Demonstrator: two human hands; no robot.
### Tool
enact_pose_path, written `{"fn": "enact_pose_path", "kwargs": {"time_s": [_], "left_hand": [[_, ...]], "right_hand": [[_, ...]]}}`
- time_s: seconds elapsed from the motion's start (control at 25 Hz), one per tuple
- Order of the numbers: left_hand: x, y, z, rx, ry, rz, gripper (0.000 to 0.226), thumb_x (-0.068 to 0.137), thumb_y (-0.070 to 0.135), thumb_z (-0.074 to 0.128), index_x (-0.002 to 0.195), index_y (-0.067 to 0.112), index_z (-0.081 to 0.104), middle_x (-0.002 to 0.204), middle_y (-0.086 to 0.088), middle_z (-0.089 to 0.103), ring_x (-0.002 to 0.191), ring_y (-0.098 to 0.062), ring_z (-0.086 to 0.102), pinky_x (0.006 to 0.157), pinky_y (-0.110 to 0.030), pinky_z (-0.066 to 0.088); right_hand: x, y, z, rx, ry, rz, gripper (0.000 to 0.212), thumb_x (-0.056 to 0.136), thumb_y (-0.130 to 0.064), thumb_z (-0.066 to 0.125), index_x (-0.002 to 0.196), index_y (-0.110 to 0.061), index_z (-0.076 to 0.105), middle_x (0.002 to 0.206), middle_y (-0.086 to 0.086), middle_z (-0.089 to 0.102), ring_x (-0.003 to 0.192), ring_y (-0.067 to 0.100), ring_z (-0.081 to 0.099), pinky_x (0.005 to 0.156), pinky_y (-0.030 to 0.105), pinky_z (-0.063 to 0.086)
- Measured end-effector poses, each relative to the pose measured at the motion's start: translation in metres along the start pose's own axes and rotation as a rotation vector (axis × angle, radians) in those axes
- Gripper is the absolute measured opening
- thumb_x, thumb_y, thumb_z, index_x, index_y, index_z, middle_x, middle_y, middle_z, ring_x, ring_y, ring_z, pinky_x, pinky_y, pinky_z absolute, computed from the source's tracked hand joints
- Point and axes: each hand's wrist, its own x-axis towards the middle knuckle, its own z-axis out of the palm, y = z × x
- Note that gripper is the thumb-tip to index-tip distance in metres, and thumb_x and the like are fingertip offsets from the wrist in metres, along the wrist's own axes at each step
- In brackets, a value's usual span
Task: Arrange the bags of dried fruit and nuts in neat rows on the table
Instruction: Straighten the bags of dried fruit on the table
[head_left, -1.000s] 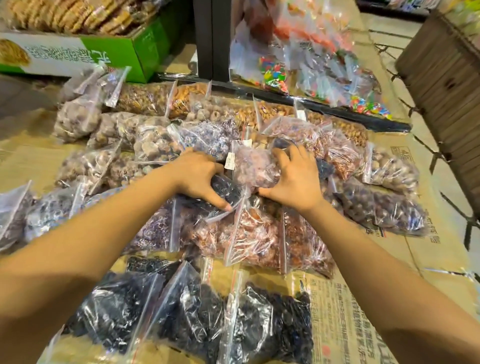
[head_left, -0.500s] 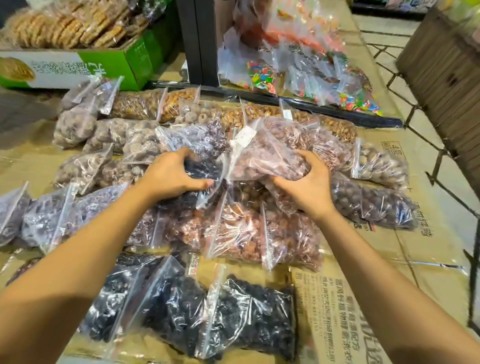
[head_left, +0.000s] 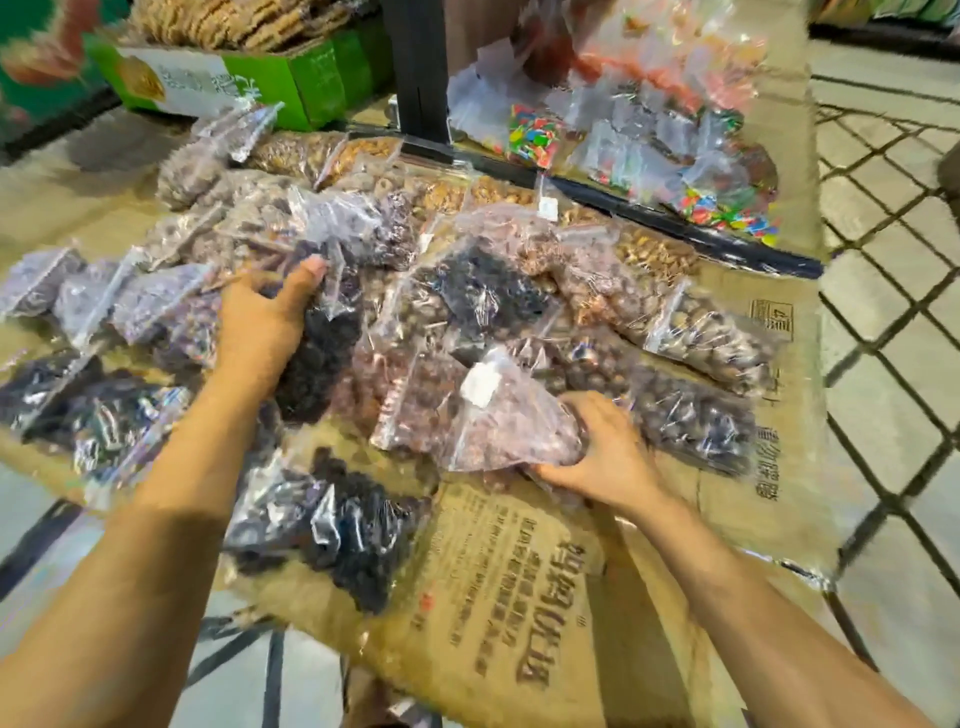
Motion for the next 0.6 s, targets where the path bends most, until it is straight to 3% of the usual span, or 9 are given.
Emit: {"fn": "enact_pose_path", "kwargs": {"time_s": [0.08, 0.16, 0.2, 0.28, 0.32, 0.44, 0.52, 0.6], "left_hand": [[-0.03, 0.002, -0.007, -0.051, 0.041, -0.059, 0.033, 0.094, 0.041, 0.055, 0.064, 0.025, 0.055, 0.067, -0.001, 0.054, 0.053, 0.008, 0.046, 0.051, -0.011, 0.036], [-0.048, -0.008, -0.016, -0.102, 0.069, -0.162, 0.043, 0.079, 0.07, 0.053, 0.074, 0.027, 0.055, 0.08, -0.005, 0.053, 0.068, -0.006, 0.049, 0.064, -0.015, 0.043], [-0.056, -0.011, -0.023, -0.079, 0.088, -0.222, 0.047, 0.077, 0.073, 0.052, 0.068, 0.027, 0.049, 0.074, -0.007, 0.049, 0.072, -0.014, 0.046, 0.064, -0.018, 0.045], [-0.07, -0.015, -0.037, 0.036, 0.132, -0.27, 0.05, 0.087, 0.062, 0.05, 0.059, 0.023, 0.039, 0.06, -0.006, 0.037, 0.064, -0.018, 0.036, 0.051, -0.022, 0.037], [-0.076, -0.018, -0.043, 0.043, 0.142, -0.281, 0.051, 0.083, 0.065, 0.051, 0.058, 0.022, 0.038, 0.058, -0.006, 0.034, 0.062, -0.018, 0.033, 0.052, -0.03, 0.033], [-0.091, -0.022, -0.062, -0.086, 0.162, -0.323, 0.054, 0.054, 0.079, 0.051, 0.059, 0.027, 0.039, 0.059, -0.006, 0.034, 0.057, -0.017, 0.033, 0.056, -0.034, 0.028], [-0.099, -0.029, -0.076, -0.176, 0.176, -0.321, 0.052, 0.049, 0.082, 0.058, 0.064, 0.034, 0.042, 0.068, 0.001, 0.043, 0.064, -0.015, 0.041, 0.062, -0.031, 0.034], [-0.102, -0.04, -0.093, -0.269, 0.165, -0.329, 0.05, 0.055, 0.08, 0.065, 0.068, 0.035, 0.046, 0.085, -0.004, 0.048, 0.079, -0.016, 0.046, 0.072, -0.032, 0.037]], "right_hand": [[-0.004, 0.007, 0.0, -0.29, -0.163, 0.04, 0.093, 0.069, -0.068, 0.06, 0.139, -0.015, 0.031, 0.132, 0.01, 0.049, 0.122, 0.031, 0.049, 0.099, 0.044, 0.039], [0.001, 0.003, 0.0, -0.207, -0.175, 0.075, 0.11, 0.07, -0.071, 0.062, 0.148, -0.013, 0.012, 0.143, 0.018, 0.042, 0.127, 0.034, 0.046, 0.103, 0.047, 0.041], [0.003, -0.001, 0.0, -0.075, -0.152, 0.094, 0.118, 0.065, -0.073, 0.065, 0.15, -0.014, 0.008, 0.147, 0.018, 0.037, 0.131, 0.035, 0.042, 0.105, 0.049, 0.039], [0.004, -0.007, 0.006, 0.076, -0.082, 0.111, 0.124, 0.06, -0.073, 0.069, 0.151, -0.017, 0.007, 0.151, 0.015, 0.033, 0.136, 0.034, 0.035, 0.108, 0.048, 0.036], [0.003, -0.007, 0.011, 0.052, -0.053, 0.105, 0.123, 0.06, -0.073, 0.069, 0.151, -0.019, 0.007, 0.15, 0.014, 0.035, 0.135, 0.034, 0.035, 0.107, 0.046, 0.038], [0.007, -0.004, 0.017, -0.005, 0.002, 0.084, 0.114, 0.06, -0.063, 0.077, 0.149, -0.024, 0.016, 0.14, 0.013, 0.048, 0.125, 0.034, 0.045, 0.098, 0.044, 0.045], [0.006, -0.003, 0.01, 0.062, -0.016, 0.082, 0.108, 0.057, -0.056, 0.081, 0.142, -0.03, 0.022, 0.131, 0.011, 0.056, 0.113, 0.033, 0.055, 0.089, 0.044, 0.05], [0.006, -0.01, -0.002, -0.003, -0.132, 0.082, 0.106, 0.056, -0.058, 0.08, 0.14, -0.03, 0.021, 0.127, 0.012, 0.059, 0.103, 0.031, 0.061, 0.084, 0.042, 0.053]]}}
